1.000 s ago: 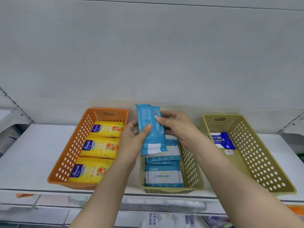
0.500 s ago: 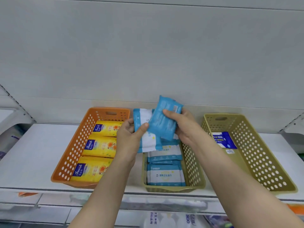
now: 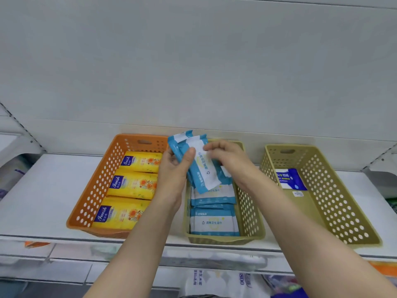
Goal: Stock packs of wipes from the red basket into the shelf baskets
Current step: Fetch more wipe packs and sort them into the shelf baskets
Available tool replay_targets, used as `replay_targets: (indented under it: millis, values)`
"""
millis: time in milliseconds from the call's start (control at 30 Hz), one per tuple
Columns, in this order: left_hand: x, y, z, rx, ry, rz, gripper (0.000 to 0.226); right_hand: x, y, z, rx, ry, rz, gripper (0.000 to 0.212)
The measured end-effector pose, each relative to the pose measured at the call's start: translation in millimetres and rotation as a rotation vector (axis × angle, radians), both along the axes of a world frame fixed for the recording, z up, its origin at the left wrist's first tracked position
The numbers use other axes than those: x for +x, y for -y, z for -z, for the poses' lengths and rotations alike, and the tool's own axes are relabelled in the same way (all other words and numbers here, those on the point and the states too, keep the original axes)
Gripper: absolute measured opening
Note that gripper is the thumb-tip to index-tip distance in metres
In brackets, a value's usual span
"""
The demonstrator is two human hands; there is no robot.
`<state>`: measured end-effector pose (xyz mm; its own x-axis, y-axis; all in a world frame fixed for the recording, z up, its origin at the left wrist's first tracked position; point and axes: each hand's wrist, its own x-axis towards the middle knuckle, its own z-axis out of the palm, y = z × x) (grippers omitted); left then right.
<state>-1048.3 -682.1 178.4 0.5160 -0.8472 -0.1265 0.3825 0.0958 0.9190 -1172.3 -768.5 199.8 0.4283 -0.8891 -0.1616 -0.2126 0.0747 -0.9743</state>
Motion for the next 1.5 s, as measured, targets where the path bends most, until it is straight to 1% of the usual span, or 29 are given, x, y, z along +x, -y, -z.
replay_targets:
  millis: [33, 67, 133, 167, 233, 300, 400, 433, 500, 533, 567, 633, 700, 800, 867, 933, 967, 1000, 1067, 1133, 1167, 1233, 1300, 1367, 1500]
  values:
    - [0, 1, 1, 0.007, 0.017, 0.001, 0.049, 0, 0, 4, -0.055, -0.021, -0.012, 0.023]
    - [0, 1, 3, 0.008, 0.023, -0.004, 0.046, -1, 0, 7, -0.067, -0.009, -0.01, 0.035]
    - [2, 3, 4, -0.005, 0.017, -0.018, 0.044, -1, 1, 10, -0.007, 0.043, 0.016, 0.046]
    - [3, 3, 4, -0.009, 0.017, -0.025, 0.043, -2, 3, 9, 0.032, 0.052, 0.015, 0.047]
    - [5, 3, 5, -0.011, 0.006, -0.035, 0.044, -5, 7, 8, 0.098, 0.048, -0.014, 0.041]
    - [4, 3, 6, -0.007, -0.007, -0.038, 0.043, -7, 6, 5, 0.121, 0.05, -0.024, 0.035]
    - [5, 3, 9, 0.008, -0.015, -0.051, 0.041, -6, 6, 5, 0.138, 0.083, -0.001, 0.034]
    - [5, 3, 9, 0.008, -0.019, -0.053, 0.041, -5, 5, 5, 0.154, 0.134, 0.038, 0.032]
    - [5, 3, 8, 0.005, -0.036, -0.045, 0.044, -3, 4, 5, 0.239, 0.312, 0.122, 0.028]
    - [4, 2, 8, 0.004, -0.041, -0.038, 0.045, -3, 3, 5, 0.28, 0.387, 0.139, 0.029]
    - [4, 2, 8, 0.007, -0.041, -0.037, 0.044, -3, 3, 5, 0.308, 0.412, 0.139, 0.031]
    - [6, 2, 10, 0.024, -0.033, -0.056, 0.04, -5, 2, 4, 0.327, 0.347, 0.095, 0.037]
    - [9, 1, 12, 0.04, -0.021, -0.068, 0.038, -8, 5, 3, 0.308, 0.3, 0.069, 0.043]
    - [12, 0, 11, 0.055, -0.001, -0.064, 0.036, -12, 13, 2, 0.202, 0.332, 0.154, 0.049]
    - [13, 2, 10, 0.059, 0.003, -0.071, 0.033, -13, 15, -2, 0.089, 0.228, 0.114, 0.046]
    - [14, 3, 9, 0.061, 0.003, -0.083, 0.032, -15, 15, -4, 0.034, 0.129, 0.023, 0.032]
    - [15, 4, 9, 0.061, 0.004, -0.095, 0.032, -17, 15, -4, 0.033, 0.107, 0.01, 0.026]
    - [15, 5, 9, 0.057, 0.008, -0.111, 0.032, -19, 16, -4, 0.04, 0.097, 0.032, 0.024]
    - [17, 5, 9, 0.035, 0.025, -0.168, 0.033, -26, 21, -1, 0.025, 0.037, 0.149, 0.028]
    - [21, 5, 10, 0.02, 0.026, -0.237, 0.031, -34, 26, 5, -0.066, -0.141, 0.245, 0.028]
    - [23, 4, 11, 0.014, 0.015, -0.264, 0.029, -39, 27, 8, -0.118, -0.254, 0.235, 0.027]
    - [25, 5, 11, -0.002, -0.008, -0.297, 0.024, -42, 25, 13, -0.172, -0.482, 0.075, 0.025]
    - [24, 7, 11, -0.014, -0.014, -0.3, 0.024, -38, 15, 20, -0.169, -0.654, -0.129, 0.027]
    - [20, 8, 11, -0.009, -0.018, -0.292, 0.024, -33, 2, 26, -0.156, -0.754, -0.266, 0.029]
    - [17, 9, 13, -0.001, -0.028, -0.286, 0.026, -27, -12, 34, -0.178, -0.923, -0.414, 0.028]
